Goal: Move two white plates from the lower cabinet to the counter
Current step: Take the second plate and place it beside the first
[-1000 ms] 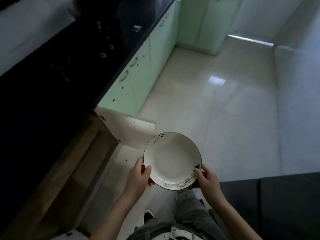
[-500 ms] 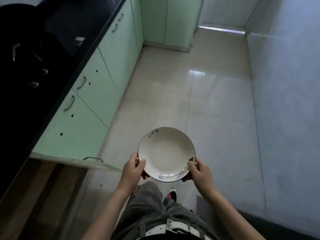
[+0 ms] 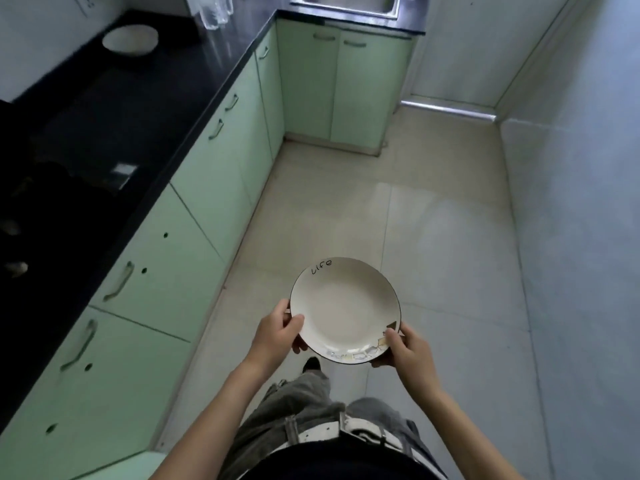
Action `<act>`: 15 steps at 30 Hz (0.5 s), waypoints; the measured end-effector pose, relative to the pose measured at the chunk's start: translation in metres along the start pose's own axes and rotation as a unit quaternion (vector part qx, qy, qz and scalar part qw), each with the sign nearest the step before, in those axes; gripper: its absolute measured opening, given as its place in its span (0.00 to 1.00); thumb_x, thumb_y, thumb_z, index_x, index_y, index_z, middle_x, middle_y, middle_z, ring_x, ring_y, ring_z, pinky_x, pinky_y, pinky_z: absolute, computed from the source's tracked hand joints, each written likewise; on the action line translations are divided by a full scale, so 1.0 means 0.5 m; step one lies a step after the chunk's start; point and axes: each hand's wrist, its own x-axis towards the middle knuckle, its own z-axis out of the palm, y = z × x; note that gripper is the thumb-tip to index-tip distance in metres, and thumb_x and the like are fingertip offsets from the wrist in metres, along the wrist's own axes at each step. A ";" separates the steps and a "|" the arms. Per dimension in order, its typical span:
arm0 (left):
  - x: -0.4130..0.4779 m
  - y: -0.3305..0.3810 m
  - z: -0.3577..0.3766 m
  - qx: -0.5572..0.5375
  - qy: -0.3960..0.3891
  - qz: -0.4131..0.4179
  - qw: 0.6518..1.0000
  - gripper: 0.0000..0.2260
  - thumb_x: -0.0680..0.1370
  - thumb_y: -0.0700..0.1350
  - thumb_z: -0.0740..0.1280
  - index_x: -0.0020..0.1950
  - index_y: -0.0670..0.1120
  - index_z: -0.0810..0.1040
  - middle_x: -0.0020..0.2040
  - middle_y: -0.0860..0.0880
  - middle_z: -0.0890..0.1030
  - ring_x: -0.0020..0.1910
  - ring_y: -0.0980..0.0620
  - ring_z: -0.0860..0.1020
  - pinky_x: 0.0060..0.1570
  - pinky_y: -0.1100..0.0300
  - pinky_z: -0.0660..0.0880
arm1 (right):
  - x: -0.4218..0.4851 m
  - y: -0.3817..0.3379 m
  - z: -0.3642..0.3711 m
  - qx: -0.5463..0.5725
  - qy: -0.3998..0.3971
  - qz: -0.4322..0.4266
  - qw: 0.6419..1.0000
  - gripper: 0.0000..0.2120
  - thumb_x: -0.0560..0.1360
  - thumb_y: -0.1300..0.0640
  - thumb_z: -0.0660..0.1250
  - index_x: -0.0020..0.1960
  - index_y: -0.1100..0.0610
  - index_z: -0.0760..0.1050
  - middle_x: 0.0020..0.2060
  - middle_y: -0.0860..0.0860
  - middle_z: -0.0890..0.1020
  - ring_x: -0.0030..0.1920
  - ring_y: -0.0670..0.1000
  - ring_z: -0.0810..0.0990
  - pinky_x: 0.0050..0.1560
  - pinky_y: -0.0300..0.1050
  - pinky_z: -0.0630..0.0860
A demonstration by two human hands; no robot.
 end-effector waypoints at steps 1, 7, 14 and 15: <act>0.051 0.033 -0.002 -0.002 -0.010 0.008 1.000 0.04 0.79 0.38 0.62 0.51 0.41 0.76 0.31 0.43 0.81 0.27 0.48 0.80 0.27 0.56 0.75 | 0.040 -0.031 -0.006 -0.004 0.010 -0.002 1.000 0.10 0.81 0.65 0.60 0.45 0.71 0.75 0.32 0.63 0.80 0.29 0.57 0.83 0.32 0.52 0.83; 0.333 0.187 0.002 -0.009 -0.043 0.025 0.999 0.03 0.78 0.38 0.62 0.49 0.41 0.74 0.30 0.46 0.81 0.27 0.47 0.80 0.26 0.58 0.74 | 0.286 -0.199 -0.031 -0.015 0.050 -0.020 0.998 0.11 0.81 0.64 0.61 0.45 0.71 0.74 0.32 0.66 0.77 0.32 0.62 0.79 0.37 0.65 0.80; 0.679 0.299 0.018 -0.037 0.003 -0.009 0.999 0.09 0.73 0.44 0.61 0.48 0.39 0.73 0.31 0.44 0.79 0.27 0.44 0.79 0.27 0.55 0.73 | 0.653 -0.373 -0.034 -0.025 0.003 -0.038 0.999 0.11 0.81 0.65 0.59 0.41 0.62 0.75 0.27 0.52 0.81 0.29 0.58 0.83 0.31 0.55 0.82; 0.724 0.317 0.015 -0.040 0.017 -0.016 0.999 0.10 0.72 0.44 0.61 0.48 0.39 0.73 0.30 0.44 0.79 0.27 0.44 0.79 0.27 0.55 0.73 | 0.707 -0.402 -0.030 -0.021 -0.015 -0.039 0.999 0.12 0.81 0.65 0.59 0.41 0.61 0.75 0.27 0.52 0.82 0.29 0.57 0.83 0.30 0.52 0.81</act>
